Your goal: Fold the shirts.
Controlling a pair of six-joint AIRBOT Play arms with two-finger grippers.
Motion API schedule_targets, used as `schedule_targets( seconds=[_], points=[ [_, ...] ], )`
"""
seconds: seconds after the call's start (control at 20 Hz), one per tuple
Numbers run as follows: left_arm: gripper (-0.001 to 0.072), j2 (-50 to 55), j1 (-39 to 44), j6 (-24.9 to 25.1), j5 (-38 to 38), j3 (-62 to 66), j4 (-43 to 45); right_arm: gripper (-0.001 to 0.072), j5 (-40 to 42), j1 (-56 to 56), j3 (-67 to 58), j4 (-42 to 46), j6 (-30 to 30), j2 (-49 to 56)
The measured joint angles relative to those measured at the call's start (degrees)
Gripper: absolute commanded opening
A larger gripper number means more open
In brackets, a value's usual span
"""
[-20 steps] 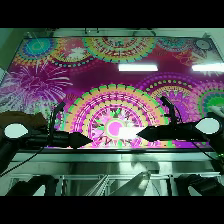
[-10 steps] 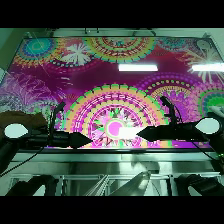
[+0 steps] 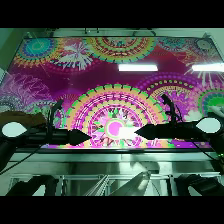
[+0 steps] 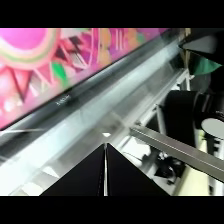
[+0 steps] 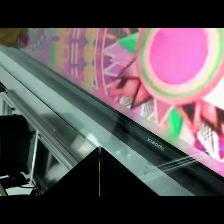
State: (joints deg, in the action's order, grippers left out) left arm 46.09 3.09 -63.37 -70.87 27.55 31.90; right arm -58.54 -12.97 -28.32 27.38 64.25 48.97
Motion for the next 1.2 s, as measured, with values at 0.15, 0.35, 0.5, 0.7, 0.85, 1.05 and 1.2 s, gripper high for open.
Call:
schedule_targets(
  seconds=[0.15, 0.35, 0.5, 0.7, 0.85, 1.05, 1.2],
  points=[
    [0.0011, 0.0, -12.2, -4.7, -1.0, 7.3, 14.7, 0.0039, 1.2, 0.0, 0.0, -2.6, 0.0, 0.0],
    [0.0336, 0.3, -35.5, -8.6, 5.3, 13.7, 27.6, 0.0499, 3.5, 0.0, 0.0, -3.8, 0.0, 0.6],
    [0.0337, 4.5, -51.4, -9.8, 9.9, 15.7, 31.3, 0.0499, 4.3, 0.0, 0.0, -4.1, 0.0, 1.7],
    [0.0710, 14.7, -65.5, -10.2, 11.6, 19.6, 33.2, 0.0499, 5.2, 0.0, 0.0, -4.5, 0.0, 3.2],
    [0.0713, 23.0, -71.9, -10.8, 10.8, 24.3, 33.4, 0.0498, 6.4, 0.0, 0.0, -4.5, 0.0, 4.5],
    [0.0710, 32.9, -73.4, -11.1, 8.2, 29.5, 31.9, 0.0498, 8.9, 0.0, 0.0, -5.3, 0.0, 5.7],
    [0.0354, 39.7, -70.1, -10.5, 6.7, 31.8, 31.3, 0.0498, 9.9, 0.0, 0.0, -6.3, 0.0, 6.1]
  ],
)
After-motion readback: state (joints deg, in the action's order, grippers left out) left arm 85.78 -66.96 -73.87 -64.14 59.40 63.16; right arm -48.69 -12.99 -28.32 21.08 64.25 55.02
